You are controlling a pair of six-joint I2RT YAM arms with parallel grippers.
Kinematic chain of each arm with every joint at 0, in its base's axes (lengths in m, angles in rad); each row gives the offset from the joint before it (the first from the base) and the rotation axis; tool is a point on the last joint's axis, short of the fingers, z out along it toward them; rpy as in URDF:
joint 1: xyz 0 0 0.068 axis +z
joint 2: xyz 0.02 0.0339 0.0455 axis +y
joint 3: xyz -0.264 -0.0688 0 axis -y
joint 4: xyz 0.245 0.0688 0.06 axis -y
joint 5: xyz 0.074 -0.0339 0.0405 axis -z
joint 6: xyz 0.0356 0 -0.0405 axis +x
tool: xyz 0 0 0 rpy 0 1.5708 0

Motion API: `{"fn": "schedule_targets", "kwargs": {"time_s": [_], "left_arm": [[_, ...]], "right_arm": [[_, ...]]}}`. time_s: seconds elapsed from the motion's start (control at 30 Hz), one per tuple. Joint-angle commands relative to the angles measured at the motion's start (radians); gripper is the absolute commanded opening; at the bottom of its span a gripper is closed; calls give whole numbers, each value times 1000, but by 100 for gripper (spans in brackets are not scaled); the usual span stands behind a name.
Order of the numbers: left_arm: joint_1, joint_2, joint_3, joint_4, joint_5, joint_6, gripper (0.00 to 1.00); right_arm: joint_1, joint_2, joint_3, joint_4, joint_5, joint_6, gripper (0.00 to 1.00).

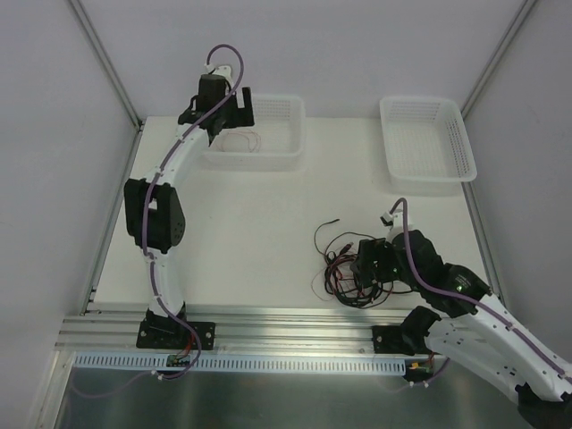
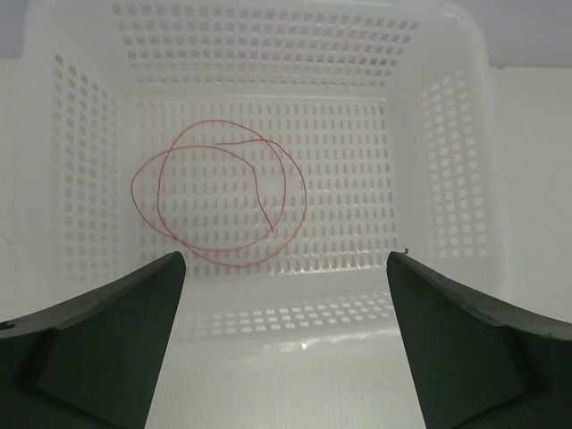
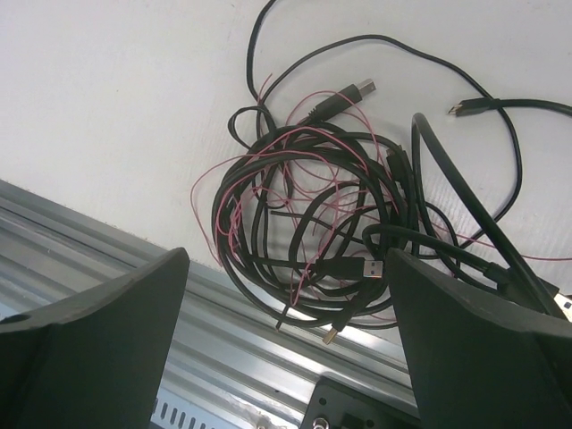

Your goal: Untangle the cables

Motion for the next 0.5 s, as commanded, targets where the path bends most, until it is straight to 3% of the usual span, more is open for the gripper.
{"fn": "schedule_targets", "kwargs": {"time_s": [0.0,0.23,0.47], "left_arm": [[-5,-248,-109,56,74,-75,99],[-102,-518,-488,34,212,-208,99],[-372,-708,-867,19,234,-300,98]], "right_arm": [[4,31,10,28,41,5,97],[4,83,-4,13,51,61,97],[7,150,-34,43,21,126,98]]}}
